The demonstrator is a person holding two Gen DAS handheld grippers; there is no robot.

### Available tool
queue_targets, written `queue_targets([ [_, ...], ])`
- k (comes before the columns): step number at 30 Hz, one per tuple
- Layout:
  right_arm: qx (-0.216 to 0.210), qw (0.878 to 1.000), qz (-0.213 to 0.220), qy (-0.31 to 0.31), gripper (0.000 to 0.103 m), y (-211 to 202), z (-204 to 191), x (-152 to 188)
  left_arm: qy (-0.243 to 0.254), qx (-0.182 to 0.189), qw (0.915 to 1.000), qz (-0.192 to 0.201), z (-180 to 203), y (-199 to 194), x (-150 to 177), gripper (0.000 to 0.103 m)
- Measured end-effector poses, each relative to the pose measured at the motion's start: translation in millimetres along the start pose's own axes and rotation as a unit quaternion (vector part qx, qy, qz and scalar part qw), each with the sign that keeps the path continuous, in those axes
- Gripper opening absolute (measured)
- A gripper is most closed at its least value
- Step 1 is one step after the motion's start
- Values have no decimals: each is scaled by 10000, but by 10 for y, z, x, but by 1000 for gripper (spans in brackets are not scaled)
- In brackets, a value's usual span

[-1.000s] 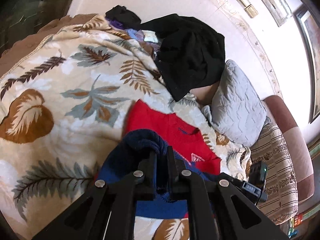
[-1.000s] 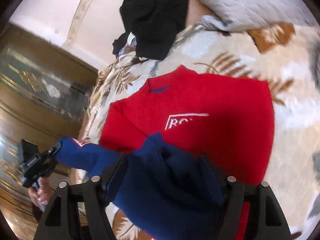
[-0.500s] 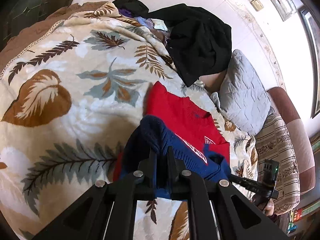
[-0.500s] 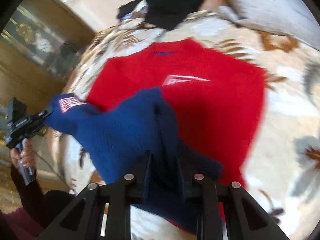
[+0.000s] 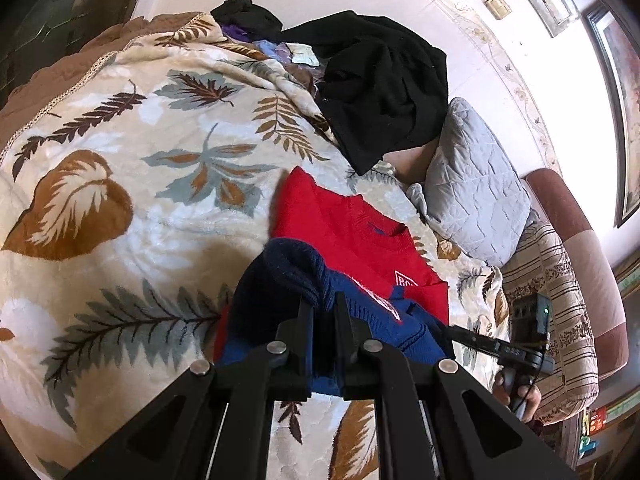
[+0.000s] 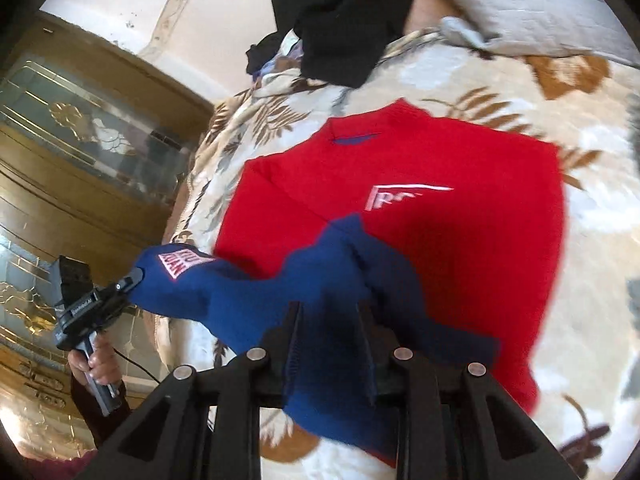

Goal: Fold small clothes
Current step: 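Press and smooth the folded blue hem with both tools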

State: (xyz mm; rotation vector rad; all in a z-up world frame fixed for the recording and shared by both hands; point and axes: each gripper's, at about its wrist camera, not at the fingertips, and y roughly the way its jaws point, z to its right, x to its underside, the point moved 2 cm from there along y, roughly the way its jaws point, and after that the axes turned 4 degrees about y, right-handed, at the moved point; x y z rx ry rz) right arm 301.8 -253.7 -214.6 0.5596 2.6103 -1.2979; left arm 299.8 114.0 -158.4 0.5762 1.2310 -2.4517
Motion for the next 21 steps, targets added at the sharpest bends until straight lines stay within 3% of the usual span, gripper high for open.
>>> queue_targets([
  [4,103,9998,-178,-27,31,293,32,-80,-44,15,10000,-45,-56,11,2,9],
  [7,420,9986,-259,-194,31,355,-17,-82,-70,40,9999,-74,-93,11,7,9],
  [11,17,9990,349,-273,34,27,-72,-160,-118,22,9999,-105,-152,19,15,9],
  [12,11,9983,556,-200,54,-48,-33,-165,-125,15,9999,-113,-159,27,17,9],
  [13,67,9978,650,-146,89,-81,-2,-164,-134,1,9998,-127,-167,38,22,9],
  [14,82,9968,788,-59,96,-122,41,-144,-138,-7,9998,-137,-171,45,25,9],
  [16,-240,9972,707,-2,94,-129,76,-116,-141,-17,9998,-141,-172,49,27,9],
  [21,14,9972,694,-263,92,-55,-21,-116,-138,-70,9998,-135,-146,67,24,9],
])
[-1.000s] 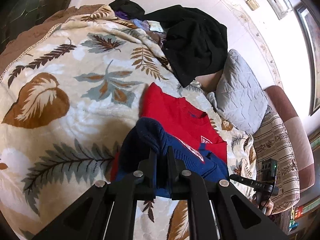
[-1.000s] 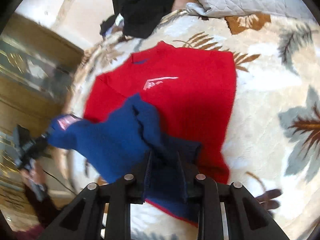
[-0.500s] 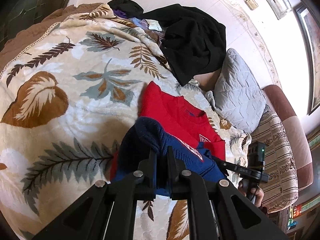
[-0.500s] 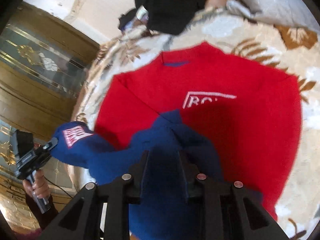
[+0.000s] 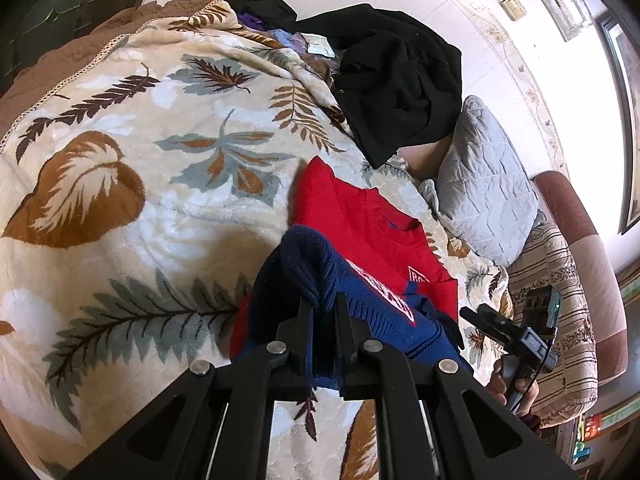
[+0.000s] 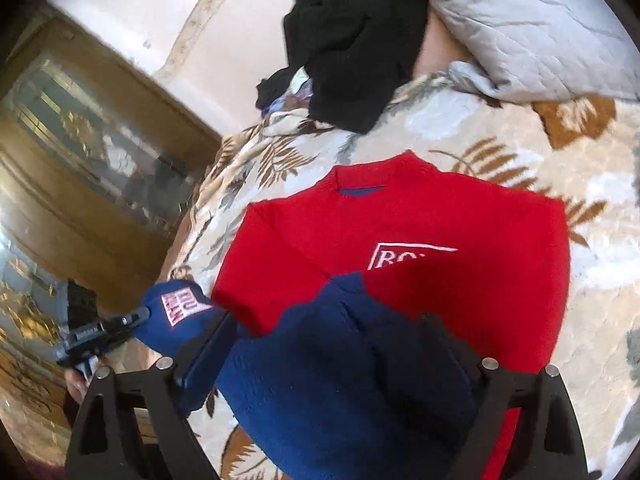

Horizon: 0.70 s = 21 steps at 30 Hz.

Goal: Fold small clothes
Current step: 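Press and smooth the folded blue hem with both tools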

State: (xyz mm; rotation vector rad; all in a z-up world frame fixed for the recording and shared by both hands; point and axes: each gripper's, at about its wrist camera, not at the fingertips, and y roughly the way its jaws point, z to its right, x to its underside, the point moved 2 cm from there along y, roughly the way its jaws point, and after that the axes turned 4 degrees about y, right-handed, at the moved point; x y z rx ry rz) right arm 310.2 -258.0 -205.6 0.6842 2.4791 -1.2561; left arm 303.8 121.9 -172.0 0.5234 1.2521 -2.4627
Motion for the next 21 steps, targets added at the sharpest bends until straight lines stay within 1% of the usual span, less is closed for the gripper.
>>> queue_targets([
  [1,104,9999,-31,-14,92,58,-2,2,10,-6,10000,-1,7,5,1,9],
  [2,293,9995,-79,-72,92,145,1,16,25,-13,10000,-4,15,10,3,9],
  [3,470,9986,-169,-159,89,226,18,37,35,-23,10000,-8,20,15,6,9],
  [4,589,9976,-282,-248,80,302,24,75,39,-34,10000,-13,17,19,7,9],
  [6,743,9950,-520,-426,68,462,-18,169,22,-36,10000,-21,-1,21,5,9],
  [7,934,9922,-543,-624,67,501,-73,214,5,-28,10000,-21,-13,16,3,9],
  [8,1101,9879,-515,-960,65,505,-163,259,-9,-13,10000,-14,-18,6,1,9],
  [9,1082,9851,-529,-1231,56,470,-247,296,-13,-1,10000,13,-16,-12,-1,9],
  [10,1035,9845,-528,-1310,44,434,-273,309,15,14,10000,47,-4,-38,-3,9],
  [11,1004,9837,-512,-1403,41,361,-298,323,74,46,9999,78,17,-68,-3,9],
  [12,974,9826,-512,-1494,41,278,-304,345,116,80,9999,94,32,-88,-2,9],
  [13,881,9821,-602,-1549,41,213,-288,378,142,101,9998,99,40,-102,2,9],
  [15,430,9802,-972,-1668,41,81,-240,535,196,114,9997,92,59,-121,17,9],
  [16,279,9778,-1082,-1770,41,17,-224,614,224,107,9997,78,63,-124,28,9],
  [18,107,9726,-1343,-1894,41,-64,-190,737,266,88,9996,60,71,-127,51,9],
  [19,44,9710,-1403,-1936,41,-120,-173,782,288,66,9996,46,70,-128,66,9],
  [21,-104,9715,-1426,-1890,41,-274,-113,811,291,1,9996,29,60,-125,95,9],
])
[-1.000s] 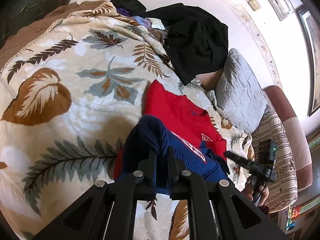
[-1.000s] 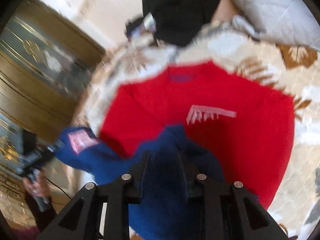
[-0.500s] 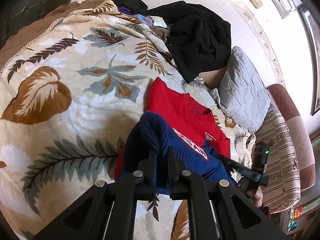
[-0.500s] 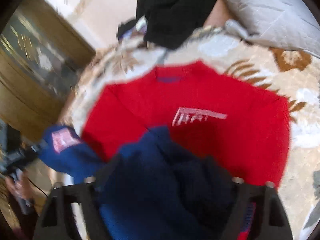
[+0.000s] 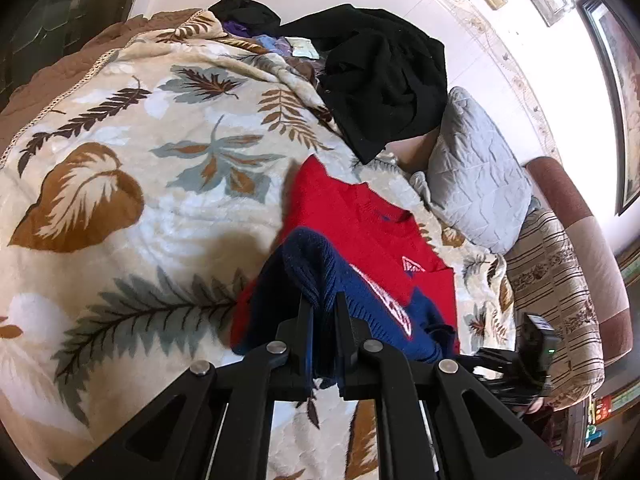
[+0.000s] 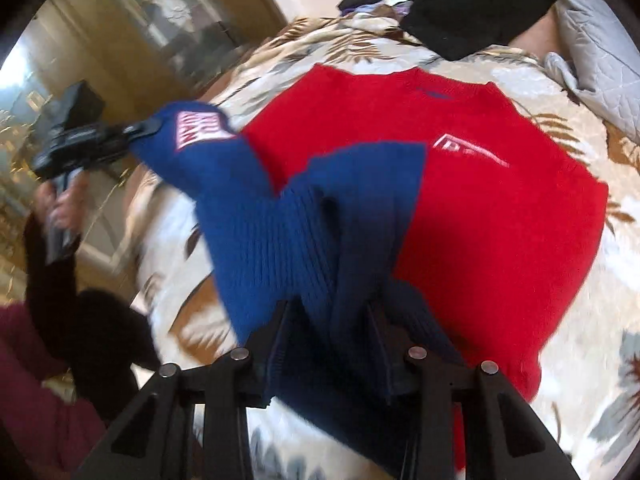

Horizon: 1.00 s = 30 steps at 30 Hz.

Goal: Fold small clothes
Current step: 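Press and smooth the folded blue hem with both tools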

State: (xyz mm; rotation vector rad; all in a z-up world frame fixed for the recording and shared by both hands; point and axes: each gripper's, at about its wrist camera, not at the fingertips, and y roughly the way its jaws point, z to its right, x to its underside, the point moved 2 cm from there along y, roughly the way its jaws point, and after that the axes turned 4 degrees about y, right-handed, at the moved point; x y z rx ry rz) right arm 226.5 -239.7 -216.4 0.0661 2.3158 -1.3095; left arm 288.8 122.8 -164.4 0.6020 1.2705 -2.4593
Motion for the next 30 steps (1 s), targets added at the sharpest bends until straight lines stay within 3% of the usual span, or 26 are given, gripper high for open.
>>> queue_targets([
  [4,136,9986,414,309,46,-326,147,7,-9,-105,9999,-15,7,15,36,9],
  [7,-124,9927,1025,615,57,-503,164,-121,22,-122,9999,-8,45,25,41,9],
  [9,-111,9920,1141,523,57,-463,78,-234,30,-112,9999,5,71,29,33,9],
  [14,248,9955,843,341,57,-12,-57,-480,31,-102,9999,-4,75,40,30,9],
  [18,437,9978,299,396,58,456,-28,-494,-26,-59,10000,-23,21,36,26,9],
  [20,597,9977,163,265,51,571,-71,-448,-82,-11,10000,-55,-14,46,27,9],
  [22,717,9971,269,26,17,461,-190,-436,-116,-17,9999,-70,-37,51,28,9],
  [23,803,9961,373,0,13,390,-221,-438,-137,-7,9999,-60,-48,44,24,9],
  [28,740,9912,1078,189,8,-96,-247,-427,-251,73,9997,5,-53,33,-30,9],
  [30,654,9906,1147,350,8,-182,-173,-427,-244,68,9997,10,-28,58,-54,9],
])
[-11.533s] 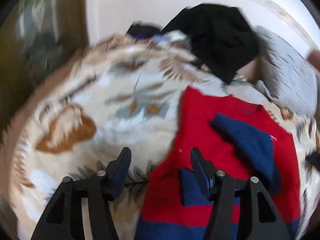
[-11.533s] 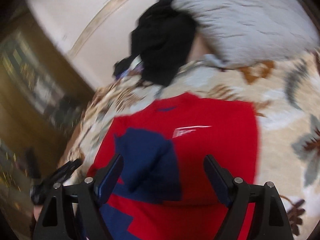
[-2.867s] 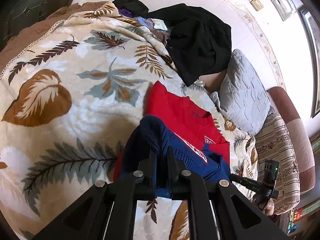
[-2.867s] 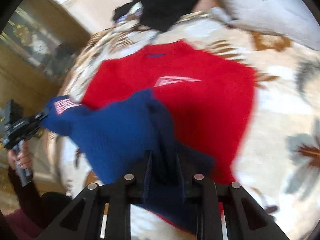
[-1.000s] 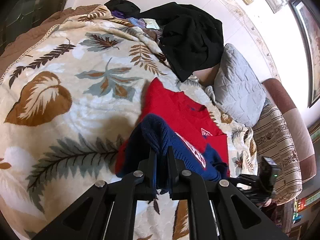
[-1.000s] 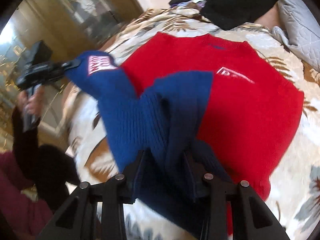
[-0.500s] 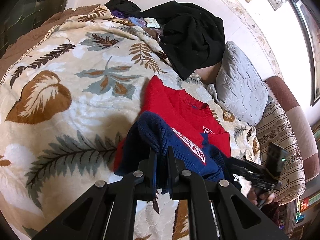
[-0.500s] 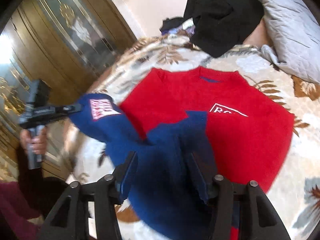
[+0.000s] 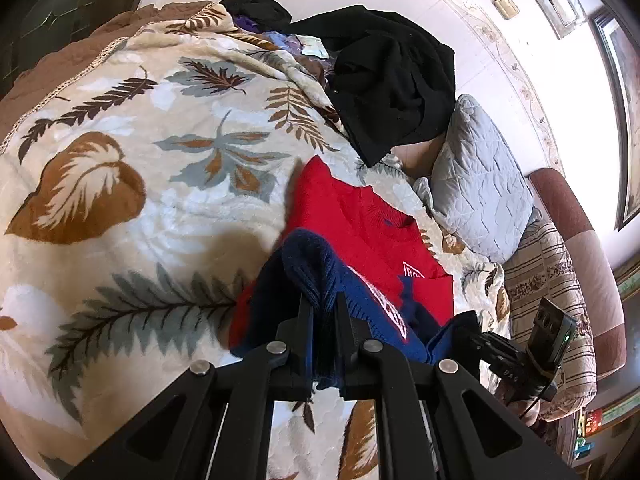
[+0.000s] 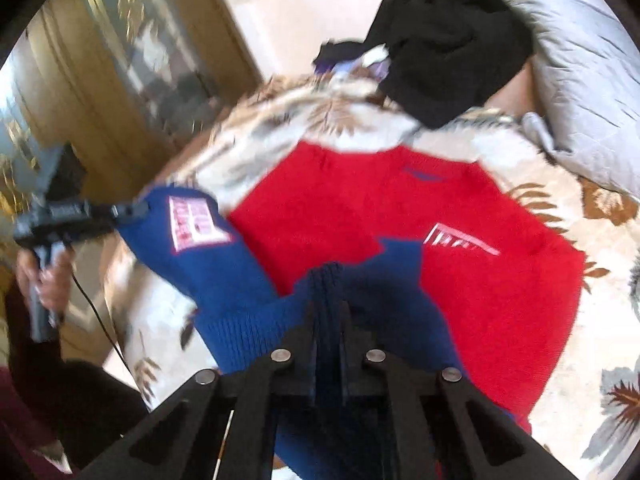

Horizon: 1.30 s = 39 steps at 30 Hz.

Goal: Fold small clothes

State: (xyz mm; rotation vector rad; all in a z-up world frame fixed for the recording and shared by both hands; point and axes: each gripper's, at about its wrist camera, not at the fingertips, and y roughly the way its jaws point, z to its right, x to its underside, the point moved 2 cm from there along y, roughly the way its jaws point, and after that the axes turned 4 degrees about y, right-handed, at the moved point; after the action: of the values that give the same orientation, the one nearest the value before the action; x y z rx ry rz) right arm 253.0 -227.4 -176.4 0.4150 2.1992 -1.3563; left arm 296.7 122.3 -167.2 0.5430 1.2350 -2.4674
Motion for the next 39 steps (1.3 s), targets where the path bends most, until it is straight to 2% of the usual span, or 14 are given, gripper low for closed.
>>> queue_targets([
  [7,-91,9981,257,561,8,-147,293,-77,-100,2,10000,4,25,88,-75,9],
  [11,-69,9950,586,805,8,-269,395,-178,-267,157,9994,126,66,98,-192,9],
  [16,24,9853,975,1406,8,-346,677,-349,-427,403,9977,326,203,202,-471,9],
  [19,144,9752,1217,1844,8,-397,940,-453,-476,375,9975,355,284,418,-734,9],
  [22,317,9584,1569,2361,8,-482,1295,-521,-441,211,9976,487,346,696,-1032,9],
  [25,501,9367,1843,2935,7,-512,1694,-501,-607,130,9969,487,300,1017,-1180,9],
  [28,710,9180,1890,3415,7,-445,2052,-412,-663,48,9970,404,250,1378,-1245,9],
  [30,993,9125,1890,3489,7,-425,2188,-376,-644,-232,9973,284,194,1625,-1230,11],
  [31,1122,9110,1902,3484,7,-428,2229,-362,-688,-421,9964,246,121,1767,-1204,15],
  [32,1117,9109,1907,3484,7,-421,2260,-359,-701,-445,9962,250,88,1823,-1187,18],
  [34,709,9147,1936,3475,7,-392,2223,-381,-694,-335,9965,330,68,1852,-1161,27],
  [35,541,9200,1856,3409,11,-354,2141,-423,-637,-290,9969,371,111,1809,-1165,33],
  [37,394,9316,1642,3220,11,-262,1996,-461,-395,-249,9968,652,266,1610,-1182,67],
  [39,328,9448,1405,2943,11,-173,1815,-505,-131,-450,9920,1171,399,1325,-1172,74],
])
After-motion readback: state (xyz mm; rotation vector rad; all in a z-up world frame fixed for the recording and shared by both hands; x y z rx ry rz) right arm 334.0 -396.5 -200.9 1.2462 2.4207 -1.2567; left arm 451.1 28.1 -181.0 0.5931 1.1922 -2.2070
